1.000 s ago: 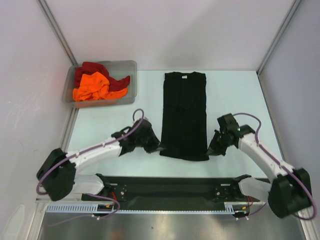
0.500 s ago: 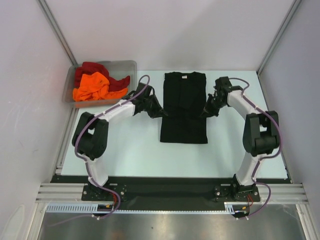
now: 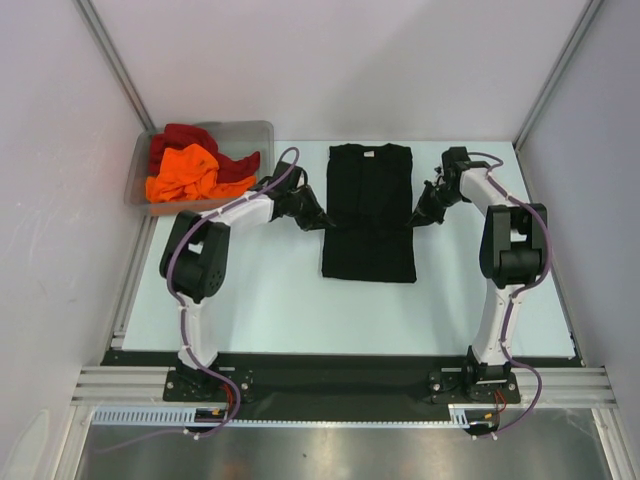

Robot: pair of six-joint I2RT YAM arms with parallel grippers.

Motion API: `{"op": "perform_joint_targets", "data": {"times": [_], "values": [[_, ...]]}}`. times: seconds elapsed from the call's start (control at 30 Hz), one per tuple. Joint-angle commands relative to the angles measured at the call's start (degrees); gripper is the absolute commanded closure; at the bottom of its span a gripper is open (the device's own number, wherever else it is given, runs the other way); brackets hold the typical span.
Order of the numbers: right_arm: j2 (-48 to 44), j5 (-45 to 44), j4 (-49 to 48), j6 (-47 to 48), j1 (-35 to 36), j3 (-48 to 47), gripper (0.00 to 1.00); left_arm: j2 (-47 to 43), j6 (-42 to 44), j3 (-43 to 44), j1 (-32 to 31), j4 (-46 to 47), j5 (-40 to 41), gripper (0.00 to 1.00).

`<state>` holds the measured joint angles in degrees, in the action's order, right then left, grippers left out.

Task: Fold and stack the t-shirts
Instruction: Fold the tshirt

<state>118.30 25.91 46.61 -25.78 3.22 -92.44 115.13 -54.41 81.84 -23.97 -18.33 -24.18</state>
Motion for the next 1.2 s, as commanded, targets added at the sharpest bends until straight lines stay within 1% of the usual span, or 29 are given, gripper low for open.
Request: {"op": "perform_joint_targets", "data": {"times": [0.0,0.13,0.33,0.47,0.73,0.87,0.9,0.93,0.97,1.0,1.03,1.07,1.1,1.13,1.17], "values": [[1.8,2.9,0.8,2.0,-1.0,-3.5,1.0,0.7,0.4,2.7,0.6,1.7,-1.7,1.0],[2.5,3.4,1.0,2.3,-1.2,-4.6,1.0,1.8,0.8,4.1,0.9,1.1,-1.7,1.0],[1.2,3.3,0.8,2.1,-2.3,-5.0,1.0,2.5,1.3,5.7,1.6,0.7,-1.1,1.0],[3.6,4.8,2.2,2.2,-2.7,-7.1,1.0,4.7,1.2,8.2,1.8,-0.7,-2.1,1.0],[7.4,5.4,1.5,2.8,-2.8,-9.8,1.0,8.6,2.0,12.2,3.0,-2.6,-2.4,0.99],[10.2,5.8,2.2,3.1,-2.8,-12.3,1.0,11.2,2.6,15.0,3.2,-3.4,-3.1,0.94],[10.7,5.6,2.3,3.5,-2.8,-13.8,0.98,11.6,3.3,16.8,3.2,-3.9,-2.9,0.93],[12.1,5.0,3.3,3.7,-2.8,-15.1,0.94,12.3,4.0,17.6,3.2,-5.7,-2.5,0.9],[12.9,4.3,4.1,4.2,-2.7,-16.4,0.92,12.5,4.7,18.6,3.2,-6.7,-1.7,0.72],[13.8,3.1,4.8,4.4,-4.3,-19.6,0.89,12.5,6.4,20.5,3.3,-7.9,0.3,0.59],[14.5,2.2,7.2,5.4,-4.5,-21.5,0.81,12.7,7.7,21.8,3.2,-10.9,1.6,0.52],[15.8,0.7,8.7,5.8,-5.0,-23.4,0.76,12.6,9.2,23.2,3.2,-12.8,2.8,0.47],[16.1,-2.6,10.1,6.6,-5.2,-25.7,0.71,12.4,12.6,26.6,3.0,-15.3,7.1,0.44],[15.9,-5.0,13.4,8.2,-5.2,-29.1,0.63,11.4,14.3,28.1,2.8,-20.2,9.0,0.41],[15.4,-7.8,15.1,8.8,-5.2,-30.5,0.58,10.1,15.7,29.0,2.7,-21.8,10.5,0.35]]}}
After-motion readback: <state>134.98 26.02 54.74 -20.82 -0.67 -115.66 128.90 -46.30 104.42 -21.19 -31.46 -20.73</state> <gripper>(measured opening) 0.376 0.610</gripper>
